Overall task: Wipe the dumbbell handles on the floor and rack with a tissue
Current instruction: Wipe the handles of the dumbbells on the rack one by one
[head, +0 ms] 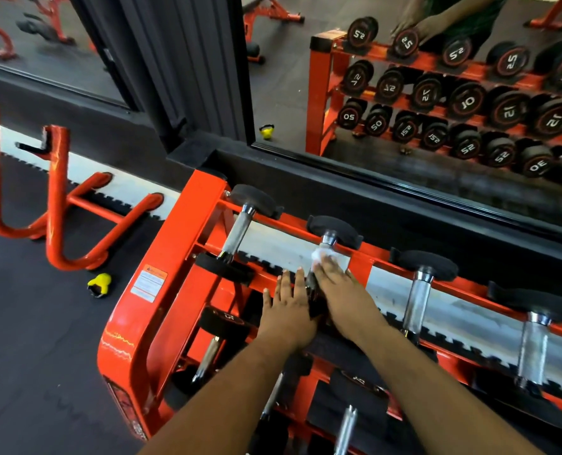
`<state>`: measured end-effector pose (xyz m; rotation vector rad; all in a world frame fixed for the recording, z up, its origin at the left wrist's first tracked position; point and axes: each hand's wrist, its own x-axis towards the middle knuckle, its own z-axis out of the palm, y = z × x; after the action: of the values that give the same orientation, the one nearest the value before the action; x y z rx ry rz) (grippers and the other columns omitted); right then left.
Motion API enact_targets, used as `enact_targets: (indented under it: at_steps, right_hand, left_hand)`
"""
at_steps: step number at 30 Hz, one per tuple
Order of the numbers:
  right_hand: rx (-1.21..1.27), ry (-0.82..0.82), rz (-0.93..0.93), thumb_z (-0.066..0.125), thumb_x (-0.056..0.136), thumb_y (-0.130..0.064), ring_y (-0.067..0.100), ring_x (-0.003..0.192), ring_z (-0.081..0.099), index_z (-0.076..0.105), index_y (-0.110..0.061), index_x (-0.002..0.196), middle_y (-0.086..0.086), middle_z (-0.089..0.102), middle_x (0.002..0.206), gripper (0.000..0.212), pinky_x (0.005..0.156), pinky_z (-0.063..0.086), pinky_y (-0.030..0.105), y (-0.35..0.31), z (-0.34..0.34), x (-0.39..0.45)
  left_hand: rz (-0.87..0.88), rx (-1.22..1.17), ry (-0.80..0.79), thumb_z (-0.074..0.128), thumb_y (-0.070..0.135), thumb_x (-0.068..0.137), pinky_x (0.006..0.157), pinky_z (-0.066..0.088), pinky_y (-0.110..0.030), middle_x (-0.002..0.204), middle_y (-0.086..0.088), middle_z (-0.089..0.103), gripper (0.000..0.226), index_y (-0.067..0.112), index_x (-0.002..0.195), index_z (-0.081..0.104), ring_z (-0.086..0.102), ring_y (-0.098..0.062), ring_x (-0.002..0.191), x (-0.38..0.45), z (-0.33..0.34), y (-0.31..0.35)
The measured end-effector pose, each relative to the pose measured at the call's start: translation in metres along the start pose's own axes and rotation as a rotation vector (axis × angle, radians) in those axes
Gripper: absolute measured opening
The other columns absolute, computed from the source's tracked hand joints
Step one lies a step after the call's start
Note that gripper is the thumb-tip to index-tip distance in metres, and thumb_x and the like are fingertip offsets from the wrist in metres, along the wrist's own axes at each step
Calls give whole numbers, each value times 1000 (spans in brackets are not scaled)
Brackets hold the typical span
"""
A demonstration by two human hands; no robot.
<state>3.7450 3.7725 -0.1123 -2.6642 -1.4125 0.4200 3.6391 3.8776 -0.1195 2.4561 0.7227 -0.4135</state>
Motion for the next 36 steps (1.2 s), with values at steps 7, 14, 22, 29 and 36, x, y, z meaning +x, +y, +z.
enact_targets:
  at_steps: [7,14,22,29,36]
  right_hand:
    - [-440,110,-137,43,99,-17,26,155,10,14,-12,161,9,8,168,69,120,20,55,23,-14,27]
    - [-356,-39,-517,58,92,-17,15,152,23,45,-23,149,-2,36,160,58,120,23,57,26,-7,6]
    - [-249,162,-234,62,85,-8,19,154,7,17,-22,160,-2,4,167,88,117,25,57,34,5,4]
    - [-239,174,-171,52,90,-6,20,154,6,11,-21,161,-1,1,167,83,118,24,59,40,5,9]
    - [-30,83,-130,55,97,-13,10,148,-20,-2,-27,160,-11,-20,159,86,125,3,47,12,16,-4]
  left_hand:
    - [-6,-4,3,49,61,95,124,-6,-53,168,-10,-16,101,22,158,-20,-16,-24,155,-2,-3,2]
    - [14,-43,35,52,49,96,124,-7,-53,168,-9,-17,100,21,158,-21,-13,-25,155,-5,-2,0]
    - [3,-21,-2,50,63,94,125,-5,-54,169,-7,-16,103,21,158,-19,-15,-21,155,-3,-6,1]
    - [4,9,-5,49,67,93,125,-5,-53,169,-6,-15,104,20,160,-15,-16,-19,155,-3,-7,2]
    - [-12,-16,7,49,61,96,125,-4,-54,169,-6,-12,99,23,159,-16,-12,-22,156,-5,-7,2]
